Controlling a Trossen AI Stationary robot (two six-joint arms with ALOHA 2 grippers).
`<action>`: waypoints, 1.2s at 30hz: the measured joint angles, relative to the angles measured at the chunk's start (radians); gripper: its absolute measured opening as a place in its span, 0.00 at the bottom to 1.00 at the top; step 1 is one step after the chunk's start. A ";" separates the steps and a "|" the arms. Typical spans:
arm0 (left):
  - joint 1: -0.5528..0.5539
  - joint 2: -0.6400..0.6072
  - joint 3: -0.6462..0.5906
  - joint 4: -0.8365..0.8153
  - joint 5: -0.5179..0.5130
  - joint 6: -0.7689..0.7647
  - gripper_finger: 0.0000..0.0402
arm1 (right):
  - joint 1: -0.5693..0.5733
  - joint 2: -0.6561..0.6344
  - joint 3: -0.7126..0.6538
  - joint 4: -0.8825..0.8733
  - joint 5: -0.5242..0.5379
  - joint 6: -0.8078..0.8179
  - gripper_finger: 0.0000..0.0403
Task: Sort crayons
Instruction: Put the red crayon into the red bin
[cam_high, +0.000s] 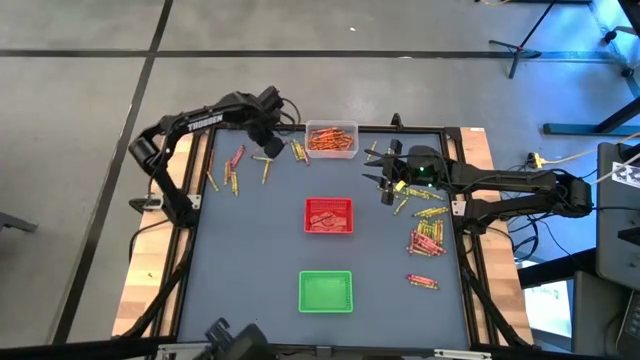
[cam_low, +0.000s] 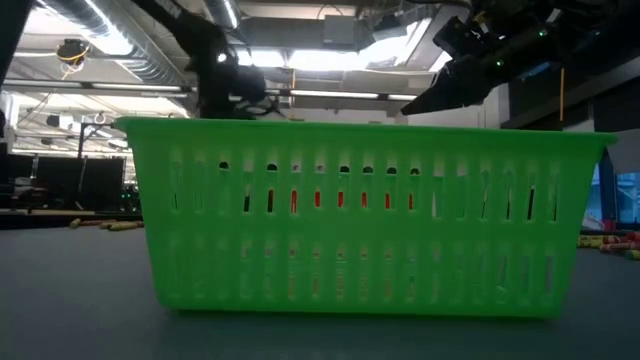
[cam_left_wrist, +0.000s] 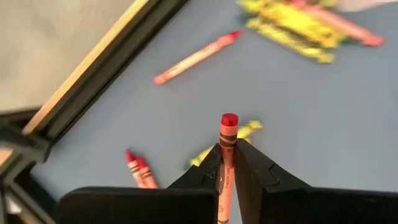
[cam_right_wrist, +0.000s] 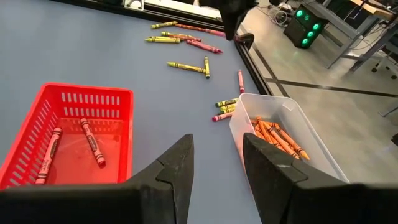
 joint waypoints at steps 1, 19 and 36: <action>-0.023 -0.015 0.000 0.001 0.000 0.001 0.04 | 0.000 0.000 0.000 0.000 0.000 0.000 0.34; -0.494 -0.079 0.000 0.277 0.033 -0.007 0.04 | 0.000 0.000 0.000 0.002 0.000 0.000 0.34; -0.731 0.022 -0.009 0.511 0.058 -0.035 0.04 | 0.000 0.000 0.000 0.016 -0.008 0.000 0.34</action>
